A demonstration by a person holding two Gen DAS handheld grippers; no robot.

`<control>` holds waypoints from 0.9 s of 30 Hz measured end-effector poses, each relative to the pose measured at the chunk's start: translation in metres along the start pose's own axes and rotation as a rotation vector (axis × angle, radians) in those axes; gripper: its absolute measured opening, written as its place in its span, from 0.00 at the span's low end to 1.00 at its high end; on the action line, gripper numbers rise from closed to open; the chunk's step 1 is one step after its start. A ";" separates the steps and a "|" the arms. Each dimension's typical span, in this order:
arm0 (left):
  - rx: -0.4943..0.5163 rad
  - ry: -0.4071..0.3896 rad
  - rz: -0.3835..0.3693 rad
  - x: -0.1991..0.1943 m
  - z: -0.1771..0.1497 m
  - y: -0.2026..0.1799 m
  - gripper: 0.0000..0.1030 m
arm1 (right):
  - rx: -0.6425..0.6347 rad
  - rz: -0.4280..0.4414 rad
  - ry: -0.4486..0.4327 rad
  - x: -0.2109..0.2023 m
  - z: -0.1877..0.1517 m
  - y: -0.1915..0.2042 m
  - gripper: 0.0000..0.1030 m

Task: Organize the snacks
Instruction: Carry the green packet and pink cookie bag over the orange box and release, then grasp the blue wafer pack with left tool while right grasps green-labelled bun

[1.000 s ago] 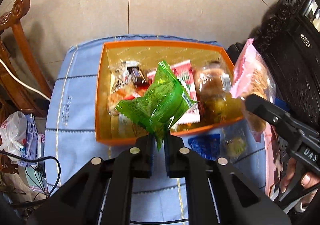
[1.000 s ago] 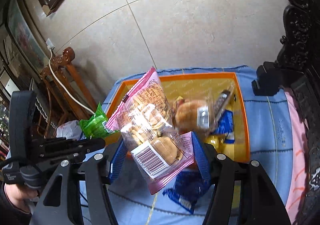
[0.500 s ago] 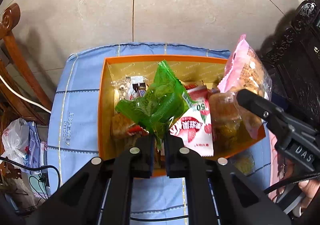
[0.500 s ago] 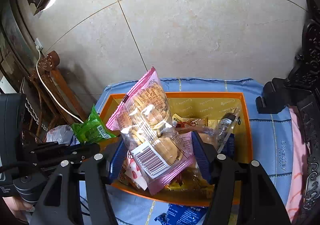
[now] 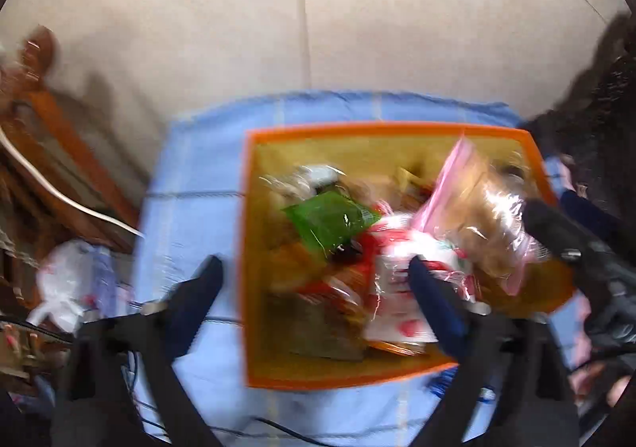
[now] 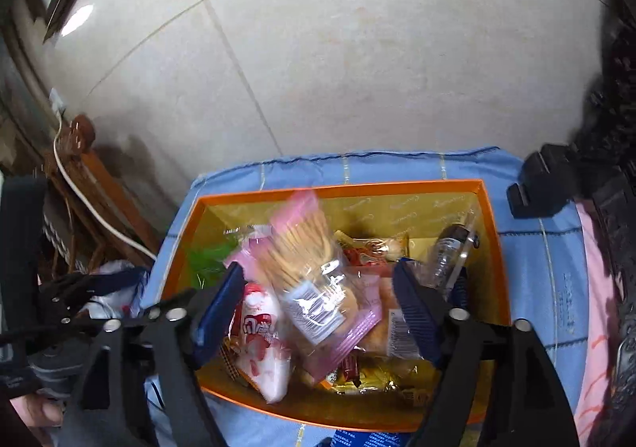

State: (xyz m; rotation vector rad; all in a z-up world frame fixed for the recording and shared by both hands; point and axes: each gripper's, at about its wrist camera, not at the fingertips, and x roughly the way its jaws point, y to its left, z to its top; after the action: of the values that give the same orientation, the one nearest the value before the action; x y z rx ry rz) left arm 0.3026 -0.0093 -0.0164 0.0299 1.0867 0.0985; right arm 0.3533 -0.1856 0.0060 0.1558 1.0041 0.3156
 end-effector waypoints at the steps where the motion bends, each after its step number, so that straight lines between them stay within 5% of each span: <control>1: 0.006 -0.014 0.003 -0.003 -0.001 0.001 0.89 | 0.002 -0.001 -0.003 -0.002 -0.002 -0.002 0.82; 14: 0.019 0.026 -0.030 -0.033 -0.040 0.000 0.89 | -0.022 -0.018 0.027 -0.049 -0.058 -0.014 0.83; 27: 0.076 0.169 -0.110 -0.017 -0.131 -0.041 0.90 | 0.157 -0.115 0.156 -0.076 -0.184 -0.087 0.91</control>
State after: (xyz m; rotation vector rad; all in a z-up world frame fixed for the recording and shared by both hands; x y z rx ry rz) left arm 0.1816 -0.0552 -0.0658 0.0311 1.2584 -0.0400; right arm 0.1766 -0.2959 -0.0546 0.2170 1.1878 0.1452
